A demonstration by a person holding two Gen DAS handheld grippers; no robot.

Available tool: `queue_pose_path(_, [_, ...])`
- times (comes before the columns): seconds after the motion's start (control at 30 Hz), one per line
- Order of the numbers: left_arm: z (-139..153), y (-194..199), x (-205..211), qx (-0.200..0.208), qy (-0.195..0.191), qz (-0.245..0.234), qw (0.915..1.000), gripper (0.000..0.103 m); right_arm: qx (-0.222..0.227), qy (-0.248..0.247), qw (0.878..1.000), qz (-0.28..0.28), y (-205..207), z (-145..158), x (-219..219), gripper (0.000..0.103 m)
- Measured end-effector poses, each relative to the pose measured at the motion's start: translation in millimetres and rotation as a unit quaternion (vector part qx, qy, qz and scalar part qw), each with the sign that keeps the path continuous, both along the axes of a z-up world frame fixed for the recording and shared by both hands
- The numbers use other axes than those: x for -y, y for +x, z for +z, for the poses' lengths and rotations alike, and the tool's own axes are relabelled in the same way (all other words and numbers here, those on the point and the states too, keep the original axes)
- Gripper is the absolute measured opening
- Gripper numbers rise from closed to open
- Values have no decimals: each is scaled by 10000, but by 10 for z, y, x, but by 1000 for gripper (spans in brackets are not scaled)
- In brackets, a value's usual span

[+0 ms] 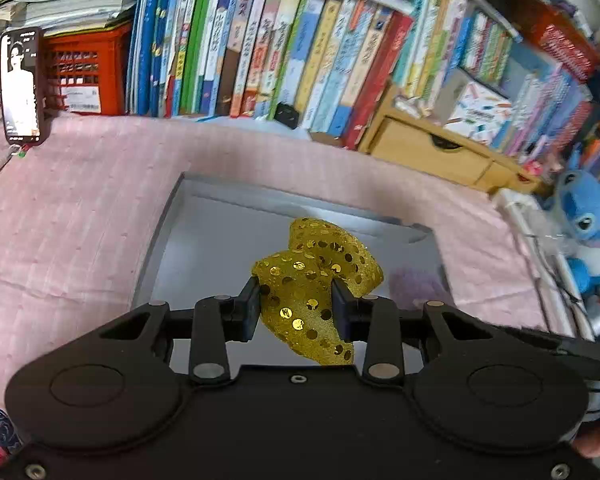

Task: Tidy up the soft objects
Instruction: 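Carry the bow with the left tool while the right tool carries the plush to the grey tray, then open the left tool over the tray while the right tool releases the plush beside it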

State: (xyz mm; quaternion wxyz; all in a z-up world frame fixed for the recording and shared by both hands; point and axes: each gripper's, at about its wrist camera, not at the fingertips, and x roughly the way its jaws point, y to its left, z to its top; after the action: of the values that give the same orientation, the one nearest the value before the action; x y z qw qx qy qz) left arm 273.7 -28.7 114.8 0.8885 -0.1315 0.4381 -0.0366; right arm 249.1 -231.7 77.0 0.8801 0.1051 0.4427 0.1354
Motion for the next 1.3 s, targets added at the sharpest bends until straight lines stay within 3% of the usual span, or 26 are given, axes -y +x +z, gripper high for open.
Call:
queue_pose_path(0.27, [-255,175,73,-368,26,245,9990,34,-585,-19,9980,-242,153,-247,54,67])
queue_pose_path(1.13, [-532,213,137,-774,-21,112,9969,41,-824,-326,9958,-238,258,-436,23,69])
queue_pose_path(1.3, [-529,194,142,-772,-17,75,9970,44,-854,-382,9953,-265,268,-440,24,78])
